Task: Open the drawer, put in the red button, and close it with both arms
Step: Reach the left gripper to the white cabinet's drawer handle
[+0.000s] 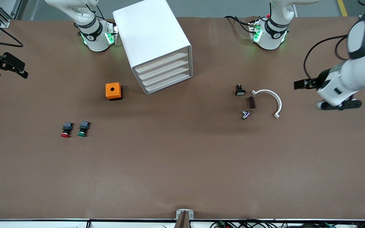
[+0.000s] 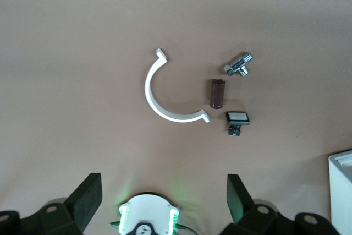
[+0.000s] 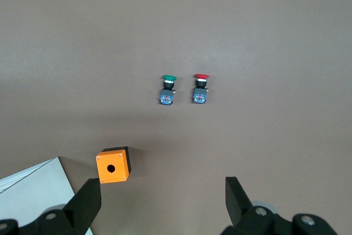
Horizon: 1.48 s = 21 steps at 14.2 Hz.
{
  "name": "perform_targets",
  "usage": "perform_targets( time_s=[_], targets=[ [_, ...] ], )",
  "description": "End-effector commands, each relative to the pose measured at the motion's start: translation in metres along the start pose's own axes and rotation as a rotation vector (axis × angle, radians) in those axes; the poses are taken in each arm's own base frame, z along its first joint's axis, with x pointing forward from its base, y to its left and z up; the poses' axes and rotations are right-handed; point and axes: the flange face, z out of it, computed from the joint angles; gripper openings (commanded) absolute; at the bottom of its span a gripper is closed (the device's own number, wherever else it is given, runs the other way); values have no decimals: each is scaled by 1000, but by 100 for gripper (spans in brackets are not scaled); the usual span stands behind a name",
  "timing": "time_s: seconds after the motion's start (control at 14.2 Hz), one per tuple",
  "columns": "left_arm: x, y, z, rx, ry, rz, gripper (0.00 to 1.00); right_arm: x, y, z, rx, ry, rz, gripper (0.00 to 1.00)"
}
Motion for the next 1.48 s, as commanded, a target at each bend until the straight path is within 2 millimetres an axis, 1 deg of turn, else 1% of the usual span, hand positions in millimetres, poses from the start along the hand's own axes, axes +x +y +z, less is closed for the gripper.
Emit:
perform_targets(
  time_s=[0.0,0.21,0.35,0.49,0.56,0.63,0.71,0.78,0.85,0.92,0.99,1.06,1.2,1.27,1.34,1.41],
  targets=[
    [24,21,17,-33,-20,-82,100,-2,2,-7,7,19,-2,100],
    [36,49,41,-29,-54,-208,100,6,3,-9,4,27,-2,100],
    [42,73,60,-56,-106,-290,100,13,3,-11,1,29,-4,100],
    [56,97,61,-121,-138,-389,100,16,3,-13,-1,34,-2,100],
    [58,104,64,-149,-166,-437,100,17,3,-11,-4,32,-2,100],
    [56,120,71,-166,-203,-477,100,21,3,-7,-10,25,-7,100],
    [54,135,79,-165,-232,-523,100,33,3,16,-4,-14,-5,100],
    [53,147,85,-157,-249,-564,100,49,7,50,7,-73,7,100],
    [53,165,89,-151,-261,-605,100,60,17,60,11,-86,17,100],
    [52,180,92,-150,-279,-659,100,62,28,59,17,-81,30,100],
    [53,189,100,-143,-310,-721,100,64,34,64,20,-82,18,100],
    [53,198,109,-141,-350,-787,100,69,35,71,20,-91,0,100],
    [57,214,114,-155,-414,-900,100,69,41,72,7,-93,-12,100],
    [55,226,119,-148,-444,-957,100,69,42,74,4,-94,-11,100],
    [54,237,131,-123,-483,-1025,100,70,45,75,-5,-96,-8,100],
    [54,247,136,-110,-511,-1088,100,70,45,75,-29,-98,-12,100]
  ],
)
